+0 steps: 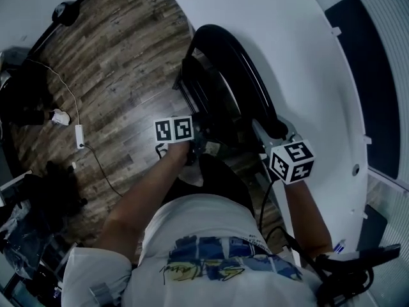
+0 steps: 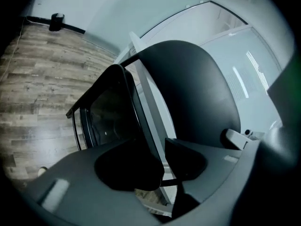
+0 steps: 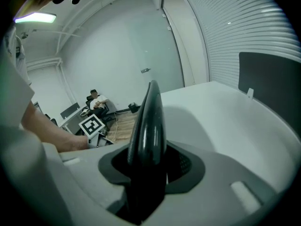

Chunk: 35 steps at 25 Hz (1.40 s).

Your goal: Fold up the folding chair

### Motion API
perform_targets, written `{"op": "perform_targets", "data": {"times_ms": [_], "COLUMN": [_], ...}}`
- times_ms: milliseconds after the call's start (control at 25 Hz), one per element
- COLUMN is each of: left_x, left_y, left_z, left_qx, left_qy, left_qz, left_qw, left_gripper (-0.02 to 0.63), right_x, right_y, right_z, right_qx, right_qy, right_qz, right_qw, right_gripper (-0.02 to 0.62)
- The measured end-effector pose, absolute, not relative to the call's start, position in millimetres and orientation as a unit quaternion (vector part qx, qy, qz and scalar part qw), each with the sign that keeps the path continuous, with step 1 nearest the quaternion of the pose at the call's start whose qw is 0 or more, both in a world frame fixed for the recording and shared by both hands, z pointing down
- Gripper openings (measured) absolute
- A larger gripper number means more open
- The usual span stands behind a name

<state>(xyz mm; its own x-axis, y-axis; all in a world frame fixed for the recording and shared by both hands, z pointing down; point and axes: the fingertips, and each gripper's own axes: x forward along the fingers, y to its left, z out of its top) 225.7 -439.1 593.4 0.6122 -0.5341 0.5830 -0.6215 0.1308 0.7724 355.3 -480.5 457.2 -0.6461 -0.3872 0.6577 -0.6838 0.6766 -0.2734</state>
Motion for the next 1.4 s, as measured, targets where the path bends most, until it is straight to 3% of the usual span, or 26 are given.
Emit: {"op": "perform_targets", "data": {"times_ms": [200, 680, 1000, 1240, 1400], "left_x": [197.2, 114.5, 54.7, 23.0, 23.2], "left_y": [-426.5, -370.2, -300.9, -247.8, -226.4], "left_z": [559.1, 460.4, 393.3, 385.4, 383.4], "left_qx": [0.703, 0.804, 0.854, 0.872, 0.884], "left_qy": [-0.424, -0.391, -0.367, -0.351, -0.33], "left_qz": [0.017, 0.026, 0.052, 0.071, 0.078], "left_qw": [0.571, 0.447, 0.365, 0.334, 0.322], "left_gripper": [0.198, 0.198, 0.183, 0.11, 0.003], "right_x": [360.3, 388.8, 314.8, 264.6, 245.6], "right_y": [-479.5, -445.3, -358.2, -279.4, -237.1], "right_z": [453.1, 372.8, 343.1, 344.3, 345.4], "right_qx": [0.334, 0.452, 0.455, 0.456, 0.453], "right_qy": [-0.855, -0.814, -0.82, -0.818, -0.818], "right_qz": [0.246, 0.169, 0.151, 0.173, 0.179], "right_qw": [0.312, 0.325, 0.314, 0.306, 0.308], "right_gripper": [0.158, 0.158, 0.145, 0.114, 0.045]}}
